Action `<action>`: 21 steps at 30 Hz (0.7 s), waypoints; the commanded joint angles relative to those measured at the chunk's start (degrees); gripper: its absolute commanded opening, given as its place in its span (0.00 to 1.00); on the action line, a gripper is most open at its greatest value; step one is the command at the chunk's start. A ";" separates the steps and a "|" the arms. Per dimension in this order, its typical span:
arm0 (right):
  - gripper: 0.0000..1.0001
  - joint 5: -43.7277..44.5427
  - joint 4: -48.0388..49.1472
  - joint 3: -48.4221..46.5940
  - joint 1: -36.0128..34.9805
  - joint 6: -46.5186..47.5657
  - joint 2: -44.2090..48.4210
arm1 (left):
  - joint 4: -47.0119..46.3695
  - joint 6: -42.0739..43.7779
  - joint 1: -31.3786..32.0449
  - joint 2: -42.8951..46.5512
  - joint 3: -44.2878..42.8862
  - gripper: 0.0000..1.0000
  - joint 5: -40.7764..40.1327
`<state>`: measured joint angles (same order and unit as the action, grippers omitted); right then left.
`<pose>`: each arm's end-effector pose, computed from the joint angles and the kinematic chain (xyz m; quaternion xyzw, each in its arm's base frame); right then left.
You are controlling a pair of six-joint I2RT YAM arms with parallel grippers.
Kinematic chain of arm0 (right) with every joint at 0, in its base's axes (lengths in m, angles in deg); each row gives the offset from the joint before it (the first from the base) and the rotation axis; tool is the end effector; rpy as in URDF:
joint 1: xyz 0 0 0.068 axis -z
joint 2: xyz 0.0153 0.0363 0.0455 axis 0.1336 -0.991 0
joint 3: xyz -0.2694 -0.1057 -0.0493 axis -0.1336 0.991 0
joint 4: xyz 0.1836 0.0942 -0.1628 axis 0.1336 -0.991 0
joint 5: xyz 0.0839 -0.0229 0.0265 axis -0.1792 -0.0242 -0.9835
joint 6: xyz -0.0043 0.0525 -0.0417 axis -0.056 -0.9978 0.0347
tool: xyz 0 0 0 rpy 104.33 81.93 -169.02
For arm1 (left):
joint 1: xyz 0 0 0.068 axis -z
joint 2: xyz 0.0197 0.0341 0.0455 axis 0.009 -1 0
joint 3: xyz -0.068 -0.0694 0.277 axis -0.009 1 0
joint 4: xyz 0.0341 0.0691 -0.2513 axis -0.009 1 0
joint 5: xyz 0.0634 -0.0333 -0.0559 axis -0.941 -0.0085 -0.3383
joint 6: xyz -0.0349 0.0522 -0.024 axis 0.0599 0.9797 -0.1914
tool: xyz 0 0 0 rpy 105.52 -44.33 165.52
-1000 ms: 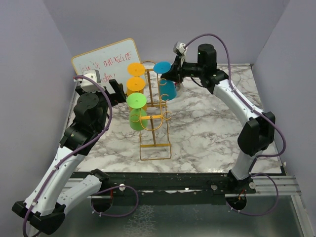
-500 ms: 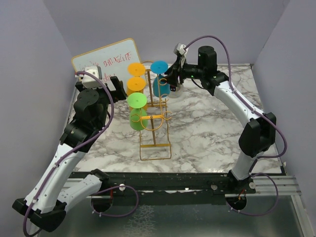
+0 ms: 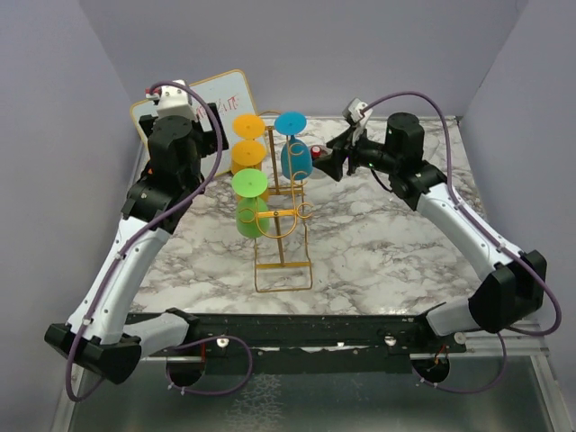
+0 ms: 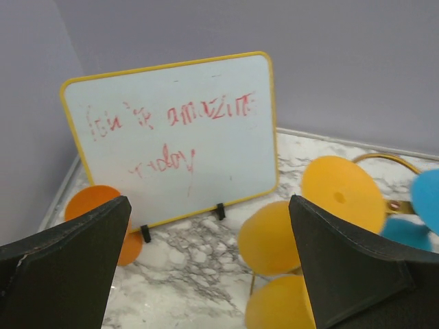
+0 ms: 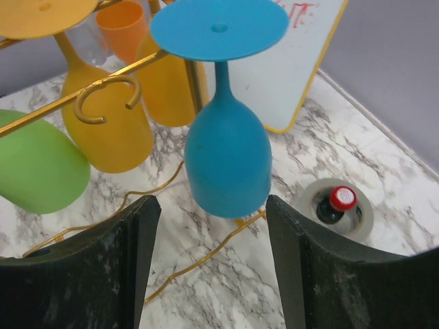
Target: Place the wine glass upside down on the wine glass rack
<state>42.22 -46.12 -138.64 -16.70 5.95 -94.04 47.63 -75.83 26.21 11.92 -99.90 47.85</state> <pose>0.3127 0.1770 0.3939 -0.3980 0.6515 0.3255 0.5578 0.2241 -0.0776 0.4833 -0.0777 0.7344 -0.0138 0.6741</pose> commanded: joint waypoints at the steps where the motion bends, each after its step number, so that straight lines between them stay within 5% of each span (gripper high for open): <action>1: 0.69 15.19 0.36 4.36 -0.27 -4.72 6.14 | 4.97 -1.60 -10.03 -3.78 -3.11 0.99 6.31; 5: 0.69 27.94 -5.46 5.74 -0.24 -11.69 9.71 | 7.06 -2.02 -18.37 -7.25 -3.59 0.99 14.74; 11: 0.69 34.83 -12.54 7.41 -0.23 -19.79 14.35 | 9.06 -1.76 -24.98 -8.48 0.37 0.97 15.48; 17: 0.69 36.51 -17.48 9.33 -0.30 -25.18 18.15 | 10.21 -2.88 -31.02 -8.80 7.92 0.69 17.74; 21: 0.69 35.94 -19.45 11.83 -0.25 -26.71 20.44 | 10.58 -3.83 -31.56 -9.41 10.47 0.61 18.25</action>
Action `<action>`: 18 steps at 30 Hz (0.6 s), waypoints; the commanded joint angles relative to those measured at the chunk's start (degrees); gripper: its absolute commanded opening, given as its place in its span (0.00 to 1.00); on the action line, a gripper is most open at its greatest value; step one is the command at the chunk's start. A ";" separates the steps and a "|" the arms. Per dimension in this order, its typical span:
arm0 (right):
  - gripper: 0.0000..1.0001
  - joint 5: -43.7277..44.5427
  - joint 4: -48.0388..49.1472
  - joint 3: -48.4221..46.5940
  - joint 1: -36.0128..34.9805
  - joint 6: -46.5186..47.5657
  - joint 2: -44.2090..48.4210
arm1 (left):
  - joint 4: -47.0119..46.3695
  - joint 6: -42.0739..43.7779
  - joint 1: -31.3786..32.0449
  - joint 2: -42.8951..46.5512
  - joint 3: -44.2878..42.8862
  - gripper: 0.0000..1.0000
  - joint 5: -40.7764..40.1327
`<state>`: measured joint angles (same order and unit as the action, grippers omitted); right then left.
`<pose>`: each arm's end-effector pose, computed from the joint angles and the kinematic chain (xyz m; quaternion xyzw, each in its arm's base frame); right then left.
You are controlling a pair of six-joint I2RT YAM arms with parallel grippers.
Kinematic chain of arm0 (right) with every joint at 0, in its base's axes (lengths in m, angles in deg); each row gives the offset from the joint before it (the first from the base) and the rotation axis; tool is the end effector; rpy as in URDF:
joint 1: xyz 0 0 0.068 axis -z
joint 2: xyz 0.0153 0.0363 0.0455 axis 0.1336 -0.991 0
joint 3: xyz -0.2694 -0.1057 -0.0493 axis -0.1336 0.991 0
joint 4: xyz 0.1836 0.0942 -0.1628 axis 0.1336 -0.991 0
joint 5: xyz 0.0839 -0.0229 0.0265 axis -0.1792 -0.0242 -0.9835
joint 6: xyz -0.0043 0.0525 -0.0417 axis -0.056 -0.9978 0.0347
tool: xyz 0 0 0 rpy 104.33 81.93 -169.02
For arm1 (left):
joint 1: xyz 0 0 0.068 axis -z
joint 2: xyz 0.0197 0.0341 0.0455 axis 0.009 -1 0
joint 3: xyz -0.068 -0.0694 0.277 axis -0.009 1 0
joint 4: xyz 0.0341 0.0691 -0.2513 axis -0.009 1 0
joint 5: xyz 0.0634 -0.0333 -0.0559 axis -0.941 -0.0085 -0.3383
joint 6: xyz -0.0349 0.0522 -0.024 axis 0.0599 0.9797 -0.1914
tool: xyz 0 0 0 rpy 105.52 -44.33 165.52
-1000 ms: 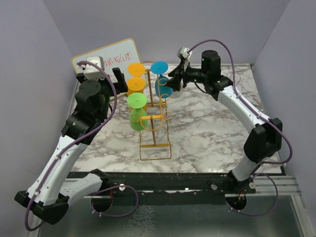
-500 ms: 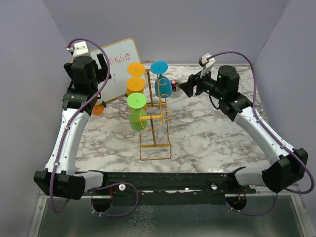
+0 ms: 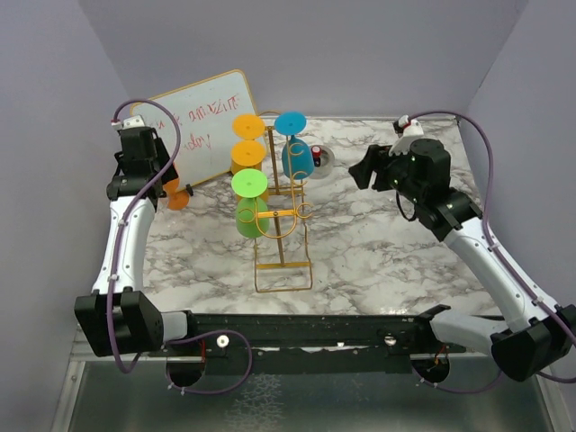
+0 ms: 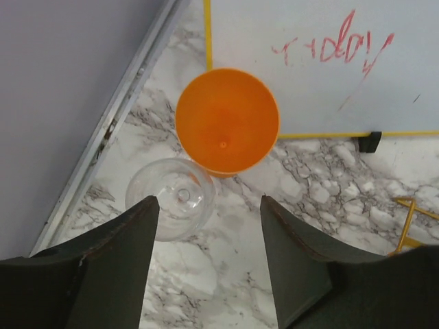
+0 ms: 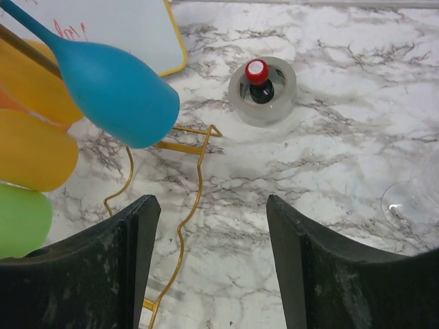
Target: Place the wine glass upside down on the wine glass rack
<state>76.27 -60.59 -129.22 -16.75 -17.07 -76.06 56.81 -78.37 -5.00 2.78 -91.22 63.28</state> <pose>0.2473 0.1152 0.3935 -0.0824 0.8039 0.2146 0.5485 0.2890 0.0419 0.3704 -0.2002 0.8504 0.0843 0.4791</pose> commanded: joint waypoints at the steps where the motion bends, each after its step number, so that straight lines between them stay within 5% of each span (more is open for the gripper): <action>1: 0.69 1.46 -5.43 3.11 -0.19 -3.82 2.94 | 1.39 -1.17 -0.43 -0.69 1.93 0.58 3.22; 9: 0.67 -2.76 -7.74 7.36 -0.23 -5.47 7.02 | 1.86 -2.11 -0.72 -3.62 1.28 0.36 3.86; 18: 0.67 -3.23 -8.39 7.49 -0.24 -3.93 7.60 | 3.88 -1.18 -0.69 -4.74 2.07 0.47 -1.25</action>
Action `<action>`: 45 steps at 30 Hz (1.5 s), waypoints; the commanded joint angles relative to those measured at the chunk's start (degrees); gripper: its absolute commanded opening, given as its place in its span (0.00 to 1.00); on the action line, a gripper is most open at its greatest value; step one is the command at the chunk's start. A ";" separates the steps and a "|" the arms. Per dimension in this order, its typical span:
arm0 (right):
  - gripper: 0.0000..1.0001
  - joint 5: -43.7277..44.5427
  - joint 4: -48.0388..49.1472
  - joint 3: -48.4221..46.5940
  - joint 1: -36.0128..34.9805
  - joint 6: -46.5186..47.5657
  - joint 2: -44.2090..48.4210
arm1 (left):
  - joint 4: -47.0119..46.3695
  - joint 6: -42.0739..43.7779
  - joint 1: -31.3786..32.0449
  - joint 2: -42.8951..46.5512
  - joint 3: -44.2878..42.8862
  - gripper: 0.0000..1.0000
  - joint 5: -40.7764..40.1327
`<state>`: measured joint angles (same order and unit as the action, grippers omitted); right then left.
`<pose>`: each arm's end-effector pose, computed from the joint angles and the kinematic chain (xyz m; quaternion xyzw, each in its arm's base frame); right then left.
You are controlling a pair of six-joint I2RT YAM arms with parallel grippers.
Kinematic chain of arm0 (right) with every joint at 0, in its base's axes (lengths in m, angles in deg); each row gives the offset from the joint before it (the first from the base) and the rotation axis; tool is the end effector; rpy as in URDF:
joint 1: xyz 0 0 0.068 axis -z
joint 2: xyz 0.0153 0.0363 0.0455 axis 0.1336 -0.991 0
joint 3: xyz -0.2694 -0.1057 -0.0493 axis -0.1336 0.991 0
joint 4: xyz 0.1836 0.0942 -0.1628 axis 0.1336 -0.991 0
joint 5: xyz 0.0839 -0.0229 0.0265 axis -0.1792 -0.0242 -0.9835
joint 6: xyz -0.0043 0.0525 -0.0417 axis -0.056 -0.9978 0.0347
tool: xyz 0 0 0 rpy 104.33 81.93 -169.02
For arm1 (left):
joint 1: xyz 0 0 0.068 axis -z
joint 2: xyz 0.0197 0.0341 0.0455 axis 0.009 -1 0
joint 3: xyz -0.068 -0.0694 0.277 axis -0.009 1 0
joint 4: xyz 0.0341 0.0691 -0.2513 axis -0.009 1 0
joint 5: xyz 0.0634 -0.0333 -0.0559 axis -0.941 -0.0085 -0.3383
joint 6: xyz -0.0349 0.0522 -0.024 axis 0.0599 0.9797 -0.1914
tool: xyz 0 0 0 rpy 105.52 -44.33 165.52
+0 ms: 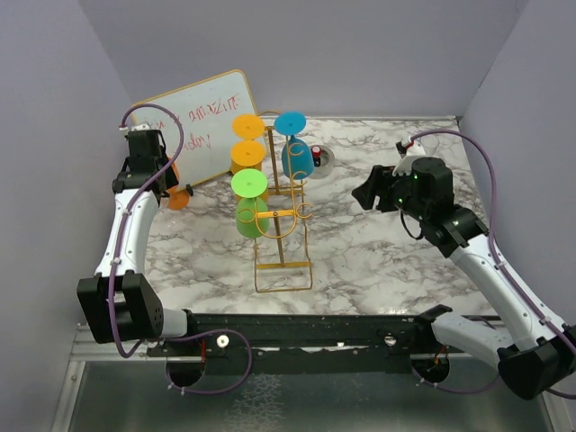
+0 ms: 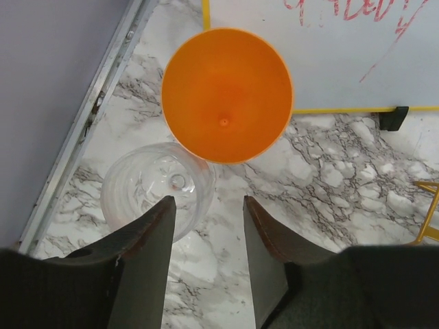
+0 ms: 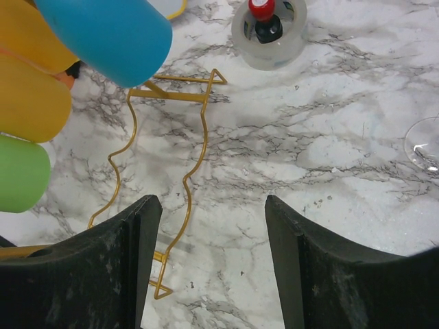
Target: Place the wine glass upside down on the wine glass rack
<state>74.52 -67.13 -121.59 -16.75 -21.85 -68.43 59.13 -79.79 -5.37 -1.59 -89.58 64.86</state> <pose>0.2111 0.1006 0.3623 -0.0574 0.8382 0.2322 0.4901 0.3032 0.0438 0.3348 -0.2054 0.8828 0.0763 0.4156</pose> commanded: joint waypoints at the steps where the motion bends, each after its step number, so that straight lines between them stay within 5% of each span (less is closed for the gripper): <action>1: 0.67 -1.47 -1.77 -0.14 -0.23 0.89 -0.24 | 1.53 0.26 -0.29 -0.45 0.41 0.47 -2.73; 10: 0.67 -2.11 -1.11 0.12 -0.21 0.75 -1.67 | 0.84 1.06 -0.43 -4.51 0.84 0.37 -1.74; 19: 0.67 -2.84 -1.17 -1.46 -0.19 0.63 -2.64 | 2.95 1.42 -0.44 -3.52 -2.82 0.00 1.07; 45: 0.68 -4.04 2.43 -5.74 -0.21 -5.88 -1.56 | 12.95 -3.95 -0.44 15.32 -23.25 0.00 26.48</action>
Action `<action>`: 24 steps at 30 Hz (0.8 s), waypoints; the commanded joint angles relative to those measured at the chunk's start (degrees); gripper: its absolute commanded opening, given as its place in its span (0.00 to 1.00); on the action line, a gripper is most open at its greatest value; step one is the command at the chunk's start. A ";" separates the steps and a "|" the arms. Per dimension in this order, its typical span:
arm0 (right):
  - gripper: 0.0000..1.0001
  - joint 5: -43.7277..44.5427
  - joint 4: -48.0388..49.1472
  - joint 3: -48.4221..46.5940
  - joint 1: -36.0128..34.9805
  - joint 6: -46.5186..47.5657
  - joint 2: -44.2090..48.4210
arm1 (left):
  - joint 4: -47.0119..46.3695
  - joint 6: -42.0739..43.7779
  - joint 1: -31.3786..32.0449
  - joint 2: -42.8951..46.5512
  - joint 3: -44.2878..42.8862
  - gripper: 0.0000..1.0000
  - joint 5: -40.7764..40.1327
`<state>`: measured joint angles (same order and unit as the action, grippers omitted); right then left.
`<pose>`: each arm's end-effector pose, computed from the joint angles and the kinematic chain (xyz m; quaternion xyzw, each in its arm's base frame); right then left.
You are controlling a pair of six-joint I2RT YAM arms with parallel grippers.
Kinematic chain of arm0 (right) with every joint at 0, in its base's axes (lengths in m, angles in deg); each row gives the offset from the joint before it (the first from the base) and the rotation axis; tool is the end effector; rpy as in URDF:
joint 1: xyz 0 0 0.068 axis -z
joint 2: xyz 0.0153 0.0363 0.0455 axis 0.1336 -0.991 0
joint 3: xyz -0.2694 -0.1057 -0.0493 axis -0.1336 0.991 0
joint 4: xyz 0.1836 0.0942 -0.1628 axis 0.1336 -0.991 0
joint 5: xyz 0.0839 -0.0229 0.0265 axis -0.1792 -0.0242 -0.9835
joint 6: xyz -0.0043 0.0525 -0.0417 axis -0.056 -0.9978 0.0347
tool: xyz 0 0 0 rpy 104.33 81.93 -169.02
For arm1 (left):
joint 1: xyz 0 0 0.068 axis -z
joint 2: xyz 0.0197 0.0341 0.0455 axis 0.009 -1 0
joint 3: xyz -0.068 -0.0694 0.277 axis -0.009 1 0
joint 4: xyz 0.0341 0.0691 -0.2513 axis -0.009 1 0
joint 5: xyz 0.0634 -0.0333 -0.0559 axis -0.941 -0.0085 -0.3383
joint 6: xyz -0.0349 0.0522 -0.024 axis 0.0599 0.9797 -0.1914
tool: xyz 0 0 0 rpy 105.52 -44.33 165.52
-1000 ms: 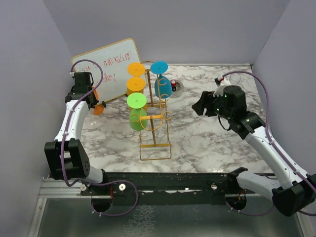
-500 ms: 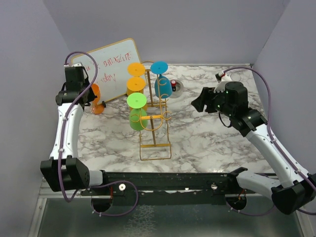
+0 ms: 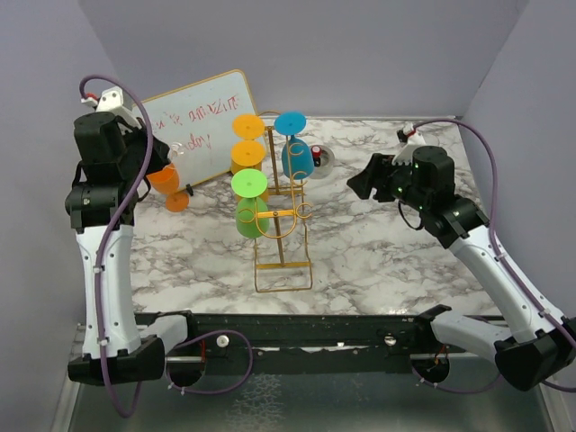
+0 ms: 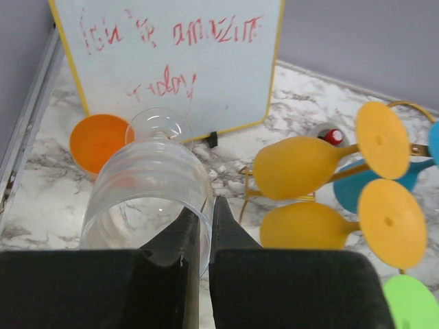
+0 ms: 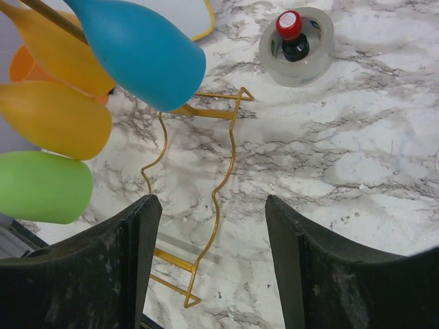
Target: Place the wine glass upside down on the wine glass rack
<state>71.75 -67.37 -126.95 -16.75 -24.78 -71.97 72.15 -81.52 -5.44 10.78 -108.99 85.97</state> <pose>0.2233 0.1089 0.3822 -0.0496 0.8306 0.2672 0.4861 0.2186 0.0156 0.4788 -0.1212 0.8221 -0.1040 0.5465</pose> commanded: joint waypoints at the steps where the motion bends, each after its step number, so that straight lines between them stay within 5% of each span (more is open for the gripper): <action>1: 0.68 -1.09 3.05 -0.27 -0.23 -3.73 2.33 | -0.08 -2.49 -0.36 3.40 -4.50 0.00 5.63; 12: 0.70 -2.82 9.11 2.77 -0.19 -12.58 6.06 | -6.93 -9.21 -0.37 4.25 -9.91 0.00 19.16; 16: 0.71 -3.85 13.24 3.89 -0.22 -14.31 7.56 | -19.98 -18.56 -0.37 4.51 -5.82 0.00 32.08; 24: 0.71 -3.70 15.32 3.68 -0.18 -15.11 7.63 | -42.98 -36.16 -0.28 3.48 -1.94 0.00 38.94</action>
<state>68.97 -54.93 -123.47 -16.75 -38.55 -65.04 48.96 -104.68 -5.44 13.97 -113.45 117.23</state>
